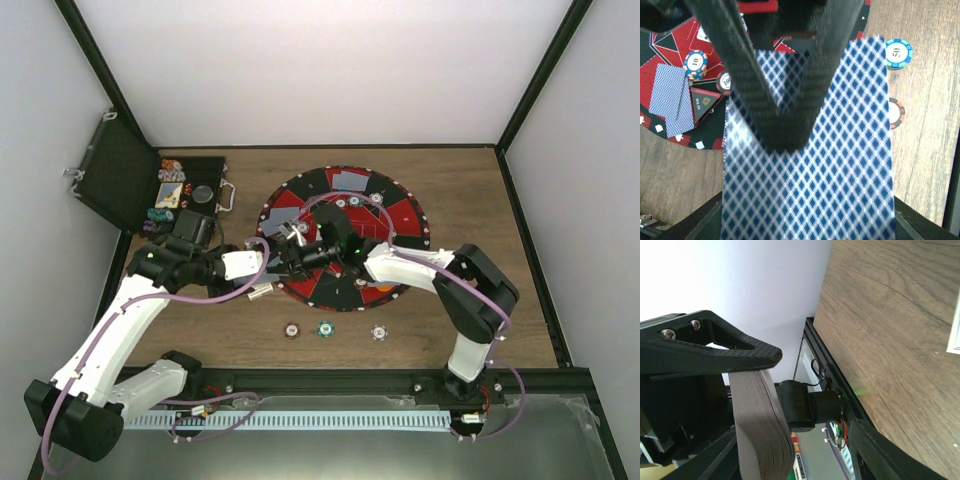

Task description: Distribute texas hold em gaming equipment

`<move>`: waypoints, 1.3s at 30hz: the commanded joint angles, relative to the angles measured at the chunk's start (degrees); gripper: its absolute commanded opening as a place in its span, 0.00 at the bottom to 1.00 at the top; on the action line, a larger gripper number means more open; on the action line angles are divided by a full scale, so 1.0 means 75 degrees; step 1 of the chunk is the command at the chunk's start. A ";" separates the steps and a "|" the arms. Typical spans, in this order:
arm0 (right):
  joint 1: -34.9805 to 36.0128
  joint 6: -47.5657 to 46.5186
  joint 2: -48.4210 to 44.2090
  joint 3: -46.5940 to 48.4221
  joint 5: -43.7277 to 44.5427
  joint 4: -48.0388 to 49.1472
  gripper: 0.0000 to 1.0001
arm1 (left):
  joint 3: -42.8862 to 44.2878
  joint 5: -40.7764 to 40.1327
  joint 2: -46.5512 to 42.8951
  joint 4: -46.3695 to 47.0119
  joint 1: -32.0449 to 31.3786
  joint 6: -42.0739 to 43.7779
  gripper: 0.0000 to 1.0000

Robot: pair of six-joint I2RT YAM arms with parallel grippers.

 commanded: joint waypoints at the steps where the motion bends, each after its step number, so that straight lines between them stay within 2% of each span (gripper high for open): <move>1: -0.0296 -0.0189 -0.0353 -0.0440 0.0431 -0.0663 0.52 | 0.0212 0.0230 -0.0110 0.0009 0.0016 0.0081 0.05; 4: -0.0311 -0.0169 -0.0560 -0.0469 0.0425 -0.0687 0.49 | 0.0191 0.0227 -0.0100 0.0033 0.0022 0.0090 0.05; 9: -0.0311 -0.0076 -0.0923 -0.0416 0.0403 -0.0682 0.36 | 0.0205 0.0243 -0.0075 0.0053 0.0014 0.0081 0.05; 17: -0.0311 -0.0116 -0.1351 -0.0451 0.0416 -0.0921 0.22 | 0.0147 0.0236 -0.0051 0.0059 0.0016 0.0063 0.05; 29: -0.0483 -0.0463 -0.1889 -0.0526 0.0513 -0.1513 0.05 | 0.0045 0.0114 -0.0132 0.0059 0.0025 0.0093 0.05; 39: -0.1243 -0.1499 -0.2451 -0.0093 0.0521 -0.2948 0.01 | -0.0006 0.0091 -0.0088 0.0075 0.0021 0.0059 0.06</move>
